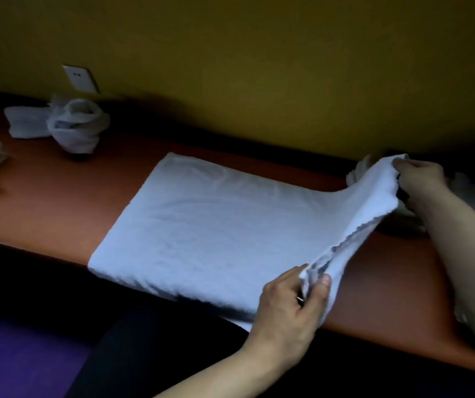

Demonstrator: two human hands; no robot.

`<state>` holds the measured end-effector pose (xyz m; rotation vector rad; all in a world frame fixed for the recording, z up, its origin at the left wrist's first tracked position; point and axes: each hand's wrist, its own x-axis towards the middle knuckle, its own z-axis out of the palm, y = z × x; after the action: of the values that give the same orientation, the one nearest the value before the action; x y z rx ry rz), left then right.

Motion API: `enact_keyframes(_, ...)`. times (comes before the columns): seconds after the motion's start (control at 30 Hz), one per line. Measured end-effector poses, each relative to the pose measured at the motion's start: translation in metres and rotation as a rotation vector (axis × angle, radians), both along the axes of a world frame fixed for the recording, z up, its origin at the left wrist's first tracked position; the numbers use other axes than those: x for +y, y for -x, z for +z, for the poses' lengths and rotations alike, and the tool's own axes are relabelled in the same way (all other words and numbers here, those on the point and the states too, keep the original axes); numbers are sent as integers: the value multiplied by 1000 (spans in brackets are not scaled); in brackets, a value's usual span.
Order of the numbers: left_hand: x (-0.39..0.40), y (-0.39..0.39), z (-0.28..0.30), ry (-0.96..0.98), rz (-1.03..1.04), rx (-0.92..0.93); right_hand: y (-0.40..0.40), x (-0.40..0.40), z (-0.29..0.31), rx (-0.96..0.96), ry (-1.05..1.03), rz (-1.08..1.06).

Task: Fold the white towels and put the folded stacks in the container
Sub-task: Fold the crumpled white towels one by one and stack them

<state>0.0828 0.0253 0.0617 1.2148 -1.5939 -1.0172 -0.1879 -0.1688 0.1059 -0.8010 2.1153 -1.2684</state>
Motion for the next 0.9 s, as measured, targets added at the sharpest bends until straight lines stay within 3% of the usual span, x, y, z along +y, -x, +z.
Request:
enact_keyframes(0.27, -10, -116, -16, -212, 311, 16, -152, -46, -2, -57, 99, 174)
enact_keyframes(0.43, -21, -192, -21, -216, 492, -25, -251, -76, 1, -98, 87, 282)
enact_keyframes(0.67, -43, -290, -41, -387, 565, -91, -357, -110, -17, -70, 61, 397)
enact_keyframes(0.9, -39, -336, -92, -458, 630, -201, -418, -120, -47, -110, 6, 471)
